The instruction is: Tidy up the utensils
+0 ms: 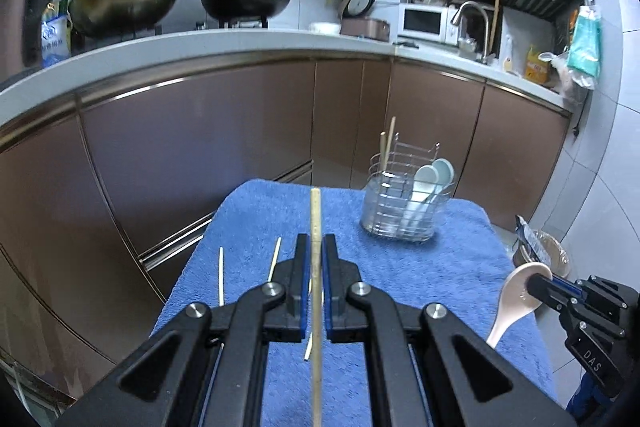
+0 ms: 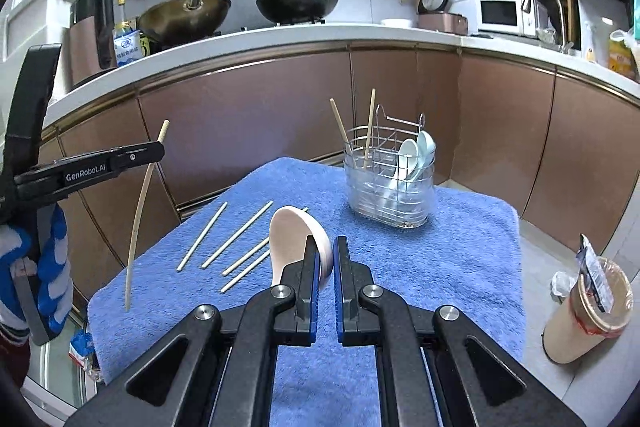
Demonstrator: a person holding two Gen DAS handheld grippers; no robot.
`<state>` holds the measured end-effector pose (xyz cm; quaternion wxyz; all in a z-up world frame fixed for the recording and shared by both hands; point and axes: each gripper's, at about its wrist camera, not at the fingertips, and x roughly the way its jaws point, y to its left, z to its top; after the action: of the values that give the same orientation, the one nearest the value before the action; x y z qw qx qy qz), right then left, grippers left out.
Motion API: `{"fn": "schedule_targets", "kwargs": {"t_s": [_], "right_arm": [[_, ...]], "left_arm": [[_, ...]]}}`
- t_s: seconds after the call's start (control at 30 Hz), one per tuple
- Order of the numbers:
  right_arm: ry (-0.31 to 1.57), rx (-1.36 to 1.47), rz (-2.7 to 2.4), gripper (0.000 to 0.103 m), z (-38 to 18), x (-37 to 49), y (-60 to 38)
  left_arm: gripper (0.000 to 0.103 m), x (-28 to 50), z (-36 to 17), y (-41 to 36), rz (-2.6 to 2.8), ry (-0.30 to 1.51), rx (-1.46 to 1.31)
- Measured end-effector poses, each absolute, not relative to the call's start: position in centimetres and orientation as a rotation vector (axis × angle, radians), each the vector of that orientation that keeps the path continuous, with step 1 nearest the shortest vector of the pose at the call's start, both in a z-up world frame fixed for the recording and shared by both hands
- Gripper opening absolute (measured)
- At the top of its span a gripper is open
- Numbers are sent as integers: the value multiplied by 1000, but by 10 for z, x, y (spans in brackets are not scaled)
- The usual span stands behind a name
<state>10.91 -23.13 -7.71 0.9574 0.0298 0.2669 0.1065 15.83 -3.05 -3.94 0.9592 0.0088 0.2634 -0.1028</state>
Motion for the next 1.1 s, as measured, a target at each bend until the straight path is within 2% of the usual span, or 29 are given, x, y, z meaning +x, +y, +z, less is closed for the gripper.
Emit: {"fn": "schedule_targets", "kwargs": {"t_s": [0.63, 1.1], "right_arm": [[435, 22, 199, 6, -40, 51, -215], [381, 30, 170, 6, -24, 42, -227]], "left_arm": [[5, 80, -12, -22, -184, 332, 17], [5, 71, -2, -35, -176, 277, 62]]}}
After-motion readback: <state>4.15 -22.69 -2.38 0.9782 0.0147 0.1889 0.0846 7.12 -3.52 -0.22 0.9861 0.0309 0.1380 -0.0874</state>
